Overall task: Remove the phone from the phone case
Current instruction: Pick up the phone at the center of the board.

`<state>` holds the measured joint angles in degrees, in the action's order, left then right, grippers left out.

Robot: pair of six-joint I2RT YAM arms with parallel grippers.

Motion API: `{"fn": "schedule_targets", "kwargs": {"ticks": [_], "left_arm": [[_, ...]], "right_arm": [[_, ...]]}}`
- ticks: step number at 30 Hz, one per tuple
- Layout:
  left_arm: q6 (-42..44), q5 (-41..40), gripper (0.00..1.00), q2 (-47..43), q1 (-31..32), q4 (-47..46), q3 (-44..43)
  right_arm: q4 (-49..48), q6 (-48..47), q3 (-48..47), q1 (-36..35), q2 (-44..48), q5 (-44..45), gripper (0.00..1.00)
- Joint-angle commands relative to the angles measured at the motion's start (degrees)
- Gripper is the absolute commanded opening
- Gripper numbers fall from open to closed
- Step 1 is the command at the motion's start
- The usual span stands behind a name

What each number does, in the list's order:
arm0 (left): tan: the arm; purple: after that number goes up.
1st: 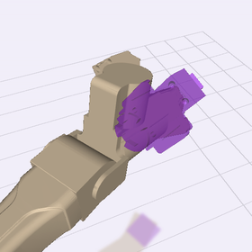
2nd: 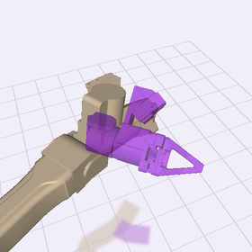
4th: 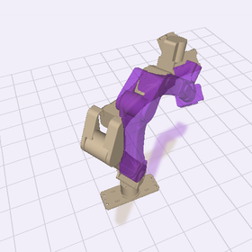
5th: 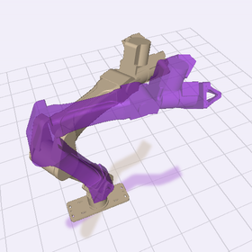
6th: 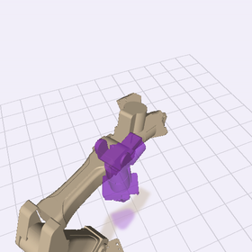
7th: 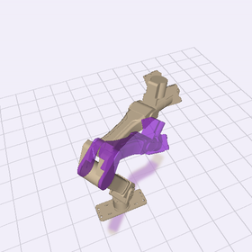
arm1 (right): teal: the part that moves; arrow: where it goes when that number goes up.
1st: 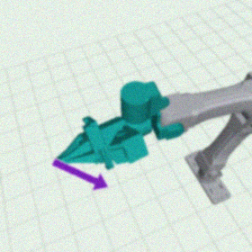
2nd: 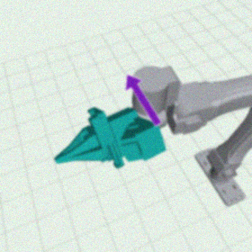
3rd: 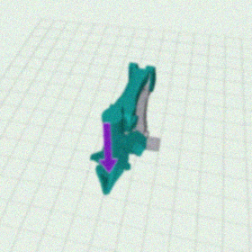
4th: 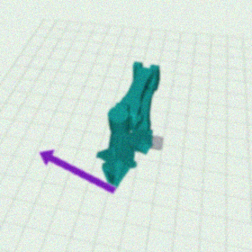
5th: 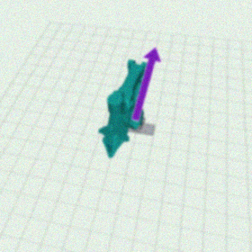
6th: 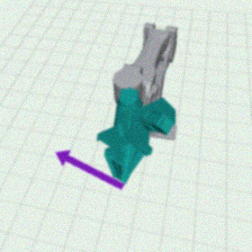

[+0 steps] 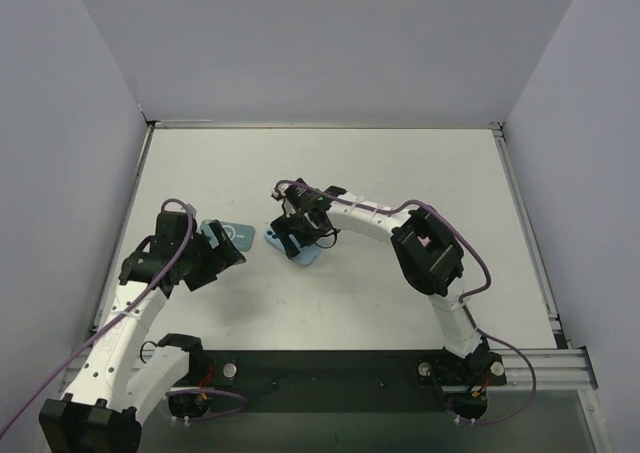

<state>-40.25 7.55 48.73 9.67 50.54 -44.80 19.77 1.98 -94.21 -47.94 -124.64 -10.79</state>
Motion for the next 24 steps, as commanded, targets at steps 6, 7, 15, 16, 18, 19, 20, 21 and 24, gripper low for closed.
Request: {"fn": "schedule_targets", "kwargs": {"ticks": [6, 7, 15, 16, 18, 19, 20, 21, 24], "left_arm": [[-7.21, 9.04, 0.97, 3.21, -0.09, -15.90, 4.98], [-7.65, 9.76, 0.97, 4.95, 0.00, -17.31, 5.33], [-11.95, 16.60, 0.96, 14.19, 0.26, -29.00, 6.65], [-12.39, 17.40, 0.96, 15.94, 0.52, -30.58, 6.65], [-13.01, 18.02, 0.95, 18.41, 1.75, -32.96, 5.69], [-13.10, 18.29, 0.95, 21.46, 2.28, -33.58, 4.64], [-13.54, 18.98, 0.95, 23.06, 3.24, -35.06, 4.19], [-13.97, 19.43, 0.95, 24.64, 3.77, -35.86, 3.76], [-15.47, 18.56, 0.95, 29.13, 7.80, -37.89, 1.56]], "right_arm": [[-11.65, 28.15, 15.71, 7.77, 13.71, -17.76, 0.00], [-13.42, 29.82, 19.47, 8.30, 15.46, -19.08, 0.00], [-21.50, 36.51, 30.31, 9.36, 22.06, -23.75, 0.00], [-22.05, 37.13, 31.27, 9.27, 23.03, -23.93, 0.00], [-23.10, 37.31, 33.21, 9.10, 24.00, -23.67, 0.00], [-23.28, 37.31, 33.74, 9.01, 24.87, -23.58, 0.00], [-23.46, 37.31, 34.70, 8.83, 25.06, -23.49, 0.00], [-23.55, 37.40, 35.15, 8.74, 25.41, -23.40, 0.00], [-23.90, 37.48, 36.20, 8.04, 26.29, -23.67, 0.00]]}}
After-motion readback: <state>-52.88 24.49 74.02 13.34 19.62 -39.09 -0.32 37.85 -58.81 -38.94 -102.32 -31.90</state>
